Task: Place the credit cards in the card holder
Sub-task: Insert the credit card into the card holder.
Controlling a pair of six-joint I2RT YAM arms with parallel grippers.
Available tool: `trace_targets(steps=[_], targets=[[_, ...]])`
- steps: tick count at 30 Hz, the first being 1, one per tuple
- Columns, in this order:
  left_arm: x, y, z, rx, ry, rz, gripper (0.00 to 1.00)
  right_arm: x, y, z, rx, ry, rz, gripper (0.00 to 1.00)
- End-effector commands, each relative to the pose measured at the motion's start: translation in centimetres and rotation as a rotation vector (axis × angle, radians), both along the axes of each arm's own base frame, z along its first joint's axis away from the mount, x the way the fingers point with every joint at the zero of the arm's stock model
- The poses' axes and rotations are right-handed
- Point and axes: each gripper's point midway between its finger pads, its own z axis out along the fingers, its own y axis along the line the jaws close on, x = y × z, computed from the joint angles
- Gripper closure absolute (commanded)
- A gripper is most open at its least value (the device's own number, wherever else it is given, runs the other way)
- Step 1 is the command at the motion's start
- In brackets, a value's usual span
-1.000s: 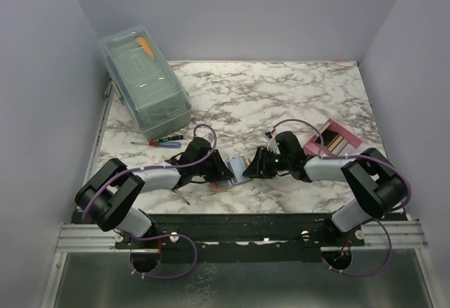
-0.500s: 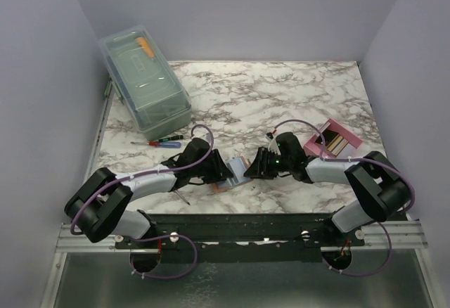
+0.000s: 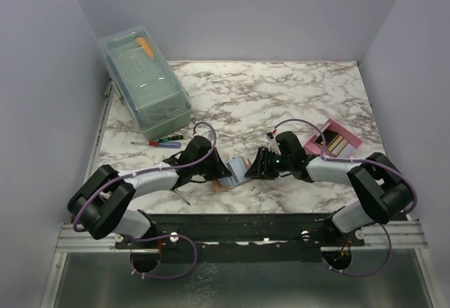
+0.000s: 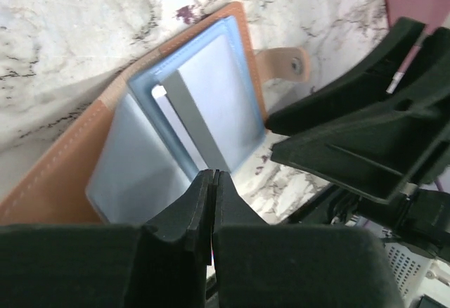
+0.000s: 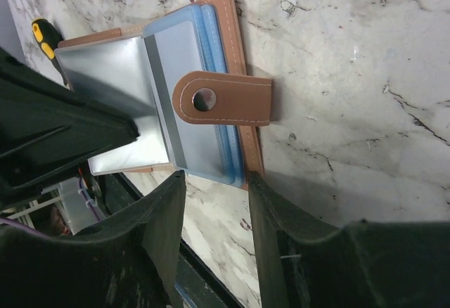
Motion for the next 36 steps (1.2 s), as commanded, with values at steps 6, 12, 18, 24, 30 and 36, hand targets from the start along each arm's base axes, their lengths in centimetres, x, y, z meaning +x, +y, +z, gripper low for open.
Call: trace_targets(steps=[6, 12, 18, 24, 30, 36], targets=[[0.4, 0.3, -3.2, 0.062, 0.009, 0.008, 1.00, 0.6, 0.9, 1.2, 0.021, -0.033, 0.040, 0.59], [-0.1, 1.1, -5.0, 0.104, 0.042, 0.020, 1.00, 0.8, 1.3, 1.4, 0.035, -0.038, 0.060, 0.57], [-0.4, 1.7, -5.5, 0.117, 0.049, 0.034, 1.00, 0.9, 1.7, 1.2, 0.042, -0.032, 0.073, 0.57], [-0.5, 1.6, -5.7, 0.120, 0.055, 0.028, 1.00, 1.0, 1.8, 1.9, 0.048, -0.043, 0.078, 0.55], [-0.6, 1.7, -5.5, 0.117, 0.050, 0.026, 1.00, 1.3, 1.2, 3.4, 0.013, -0.087, 0.063, 0.49], [-0.6, 1.7, -5.6, 0.118, 0.054, 0.026, 1.00, 1.0, 2.1, 3.2, 0.037, -0.071, 0.094, 0.56]])
